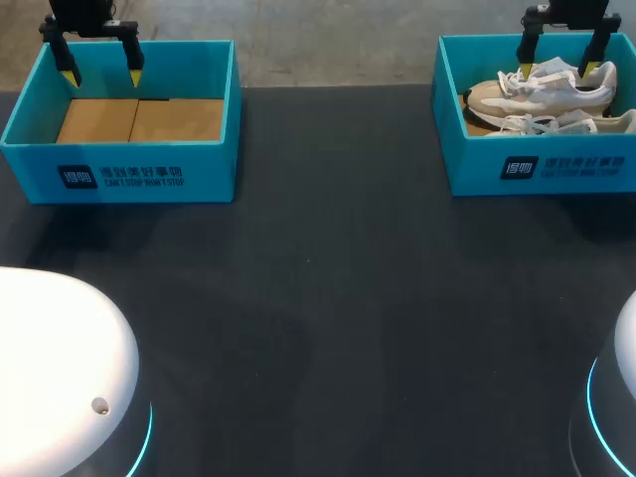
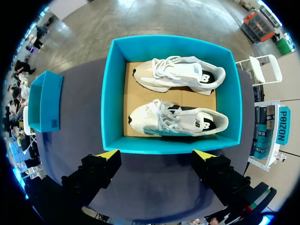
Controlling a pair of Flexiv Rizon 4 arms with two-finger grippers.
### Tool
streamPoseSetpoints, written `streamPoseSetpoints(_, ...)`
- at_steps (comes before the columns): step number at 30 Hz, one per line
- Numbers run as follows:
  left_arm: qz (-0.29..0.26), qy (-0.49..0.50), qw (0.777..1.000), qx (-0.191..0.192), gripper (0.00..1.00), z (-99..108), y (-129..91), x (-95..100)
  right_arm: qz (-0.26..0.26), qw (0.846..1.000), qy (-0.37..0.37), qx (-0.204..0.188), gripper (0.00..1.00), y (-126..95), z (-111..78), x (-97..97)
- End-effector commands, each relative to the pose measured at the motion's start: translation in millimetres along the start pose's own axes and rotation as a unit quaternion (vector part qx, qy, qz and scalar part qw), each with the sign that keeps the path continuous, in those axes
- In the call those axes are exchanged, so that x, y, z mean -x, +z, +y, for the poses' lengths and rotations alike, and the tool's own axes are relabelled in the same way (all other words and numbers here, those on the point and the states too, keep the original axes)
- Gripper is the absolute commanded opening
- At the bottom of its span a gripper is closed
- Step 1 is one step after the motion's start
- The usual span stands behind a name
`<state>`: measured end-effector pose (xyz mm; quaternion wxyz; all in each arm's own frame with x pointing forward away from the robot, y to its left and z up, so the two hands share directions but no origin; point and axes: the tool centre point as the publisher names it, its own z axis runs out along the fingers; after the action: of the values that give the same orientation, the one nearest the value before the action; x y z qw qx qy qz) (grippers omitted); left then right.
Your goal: Take the shoe out of the shoebox, open the shoe tongue, remove and reinsert the insole, then place the shoe into the shoebox
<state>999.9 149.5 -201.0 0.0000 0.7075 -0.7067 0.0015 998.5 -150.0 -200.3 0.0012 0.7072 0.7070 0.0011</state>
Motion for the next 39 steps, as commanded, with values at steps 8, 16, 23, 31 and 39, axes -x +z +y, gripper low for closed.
streamPoseSetpoints(8,0.0,0.0,1.0,0.0,1.0,0,0,0.1,0.0,1.0,0.0,-0.001,1.0,0,0.6,0.1)
streamPoseSetpoints(16,0.0,0.0,1.0,0.0,1.0,0,0,0.1,0.0,1.0,0.0,-0.001,1.0,0,0.6,0.1)
streamPoseSetpoints(23,0.0,0.0,1.0,0.0,1.0,0,0,0.1,-0.006,1.0,0.002,0.009,1.0,2,1.9,7.2)
streamPoseSetpoints(31,0.0,0.0,1.0,0.0,1.0,0,0,0.1,-0.009,0.998,0.017,0.055,1.0,6,8.3,51.9)
streamPoseSetpoints(39,0.0,0.0,1.0,0.0,1.0,0,0,0.1,-0.028,0.998,0.001,0.049,1.0,32,11.4,95.2)
